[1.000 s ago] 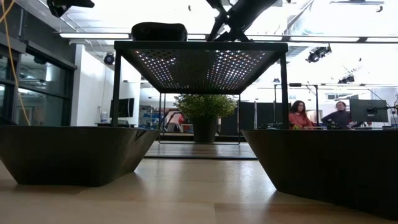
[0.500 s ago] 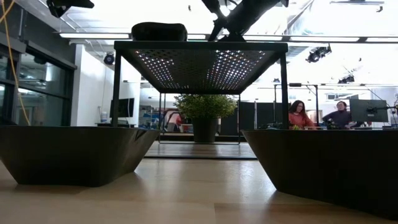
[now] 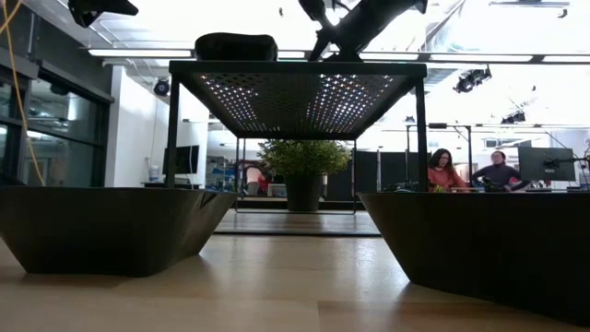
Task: Pick & Place Mini shaped plates
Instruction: Stack the distorted square plate on top of the distorted square plates on the shelf
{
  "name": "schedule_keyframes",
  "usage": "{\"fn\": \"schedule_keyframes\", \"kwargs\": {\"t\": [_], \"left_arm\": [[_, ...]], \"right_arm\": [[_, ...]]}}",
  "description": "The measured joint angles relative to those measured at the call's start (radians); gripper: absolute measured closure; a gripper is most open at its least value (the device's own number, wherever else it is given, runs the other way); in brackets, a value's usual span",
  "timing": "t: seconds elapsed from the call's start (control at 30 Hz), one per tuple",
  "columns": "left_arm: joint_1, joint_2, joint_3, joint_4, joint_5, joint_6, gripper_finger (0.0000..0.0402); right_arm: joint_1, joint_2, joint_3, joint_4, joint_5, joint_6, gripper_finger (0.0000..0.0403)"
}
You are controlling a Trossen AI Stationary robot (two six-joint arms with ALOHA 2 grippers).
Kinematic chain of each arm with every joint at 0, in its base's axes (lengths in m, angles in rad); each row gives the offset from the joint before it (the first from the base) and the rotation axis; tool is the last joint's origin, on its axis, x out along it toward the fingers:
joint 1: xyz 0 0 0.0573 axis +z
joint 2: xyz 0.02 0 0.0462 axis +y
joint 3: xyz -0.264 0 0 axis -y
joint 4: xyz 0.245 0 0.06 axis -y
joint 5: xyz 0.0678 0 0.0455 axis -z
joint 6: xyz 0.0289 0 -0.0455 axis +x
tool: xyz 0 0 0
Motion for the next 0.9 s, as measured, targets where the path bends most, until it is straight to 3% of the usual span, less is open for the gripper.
{"fn": "schedule_keyframes", "kwargs": {"t": [0.27, 0.7, 0.9], "left_arm": [[0.000, 0.000, 0.000, 0.000, 0.000, 0.000, 0.0268], [0.000, 0.000, 0.000, 0.000, 0.000, 0.000, 0.0268], [0.000, 0.000, 0.000, 0.001, 0.000, 0.000, 0.0268]], "right_arm": [[0.000, 0.000, 0.000, 0.002, 0.008, 0.008, 0.0399], [-0.002, -0.001, 0.000, 0.010, 0.019, 0.020, 0.0346], [-0.018, -0.019, 0.000, 0.092, -0.039, -0.047, 0.0345]]}}
